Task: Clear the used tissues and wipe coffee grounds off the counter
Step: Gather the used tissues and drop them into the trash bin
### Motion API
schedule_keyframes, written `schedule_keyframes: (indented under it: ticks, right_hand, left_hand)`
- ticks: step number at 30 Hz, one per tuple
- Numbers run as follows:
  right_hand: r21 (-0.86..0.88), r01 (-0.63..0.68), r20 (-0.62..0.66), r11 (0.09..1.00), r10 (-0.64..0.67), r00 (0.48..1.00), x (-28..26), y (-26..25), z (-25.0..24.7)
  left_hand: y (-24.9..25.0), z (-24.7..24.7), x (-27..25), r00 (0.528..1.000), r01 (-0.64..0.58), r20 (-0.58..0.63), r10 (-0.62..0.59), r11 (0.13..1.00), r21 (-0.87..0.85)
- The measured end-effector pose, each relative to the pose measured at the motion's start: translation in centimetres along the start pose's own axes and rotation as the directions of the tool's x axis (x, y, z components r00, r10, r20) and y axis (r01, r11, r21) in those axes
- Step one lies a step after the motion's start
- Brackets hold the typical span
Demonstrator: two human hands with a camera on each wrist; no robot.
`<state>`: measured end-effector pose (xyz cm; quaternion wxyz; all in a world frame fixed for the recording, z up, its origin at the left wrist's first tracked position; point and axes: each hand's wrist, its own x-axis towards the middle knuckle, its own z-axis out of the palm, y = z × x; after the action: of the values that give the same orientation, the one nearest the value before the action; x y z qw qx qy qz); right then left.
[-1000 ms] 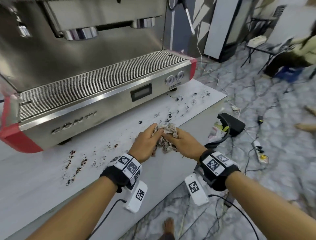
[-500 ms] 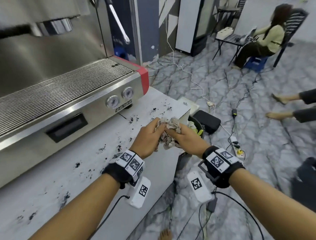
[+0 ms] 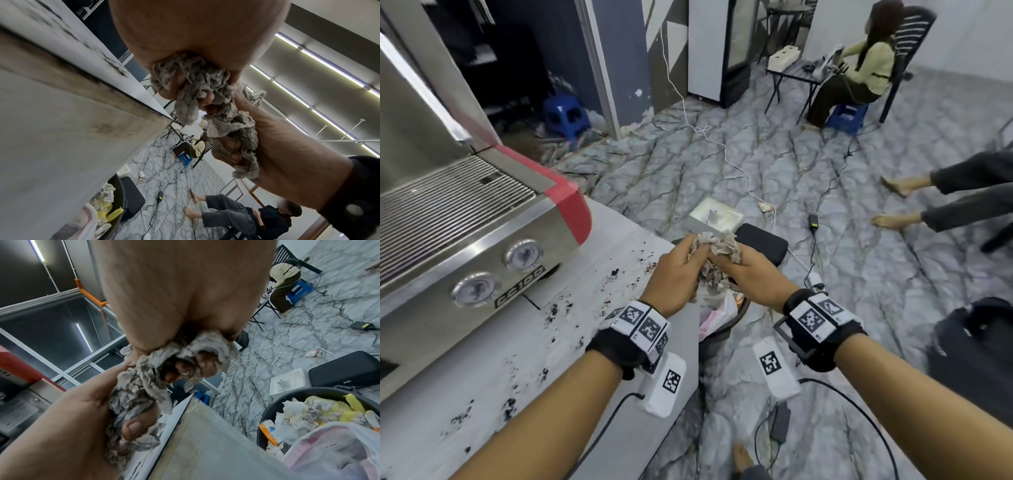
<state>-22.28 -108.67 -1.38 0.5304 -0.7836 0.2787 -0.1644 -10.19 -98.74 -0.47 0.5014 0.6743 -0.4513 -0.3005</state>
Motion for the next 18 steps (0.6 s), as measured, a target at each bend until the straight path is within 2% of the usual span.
schedule_keyframes:
  ticks: [8,14,18]
  right_hand:
    - [-0.073,0.036,0.074,0.997,-0.031,0.997,6.3,3.0,-6.4]
    - [-0.082,0.132,0.224,0.988,-0.111,0.968,13.0,4.5,-11.1]
    - [-0.067,0.181,0.325,0.981,-0.150,0.934,17.5,5.8,-12.8]
  left_hand:
    - [-0.5,3.8,8.1,0.996,0.053,-0.065,-0.054,0.999,-0.008]
    - [-0.2,6.1,14.3,0.971,0.113,-0.208,-0.116,0.993,-0.024]
    - [-0.5,7.1,17.5,0.932,0.162,-0.320,-0.168,0.986,-0.048]
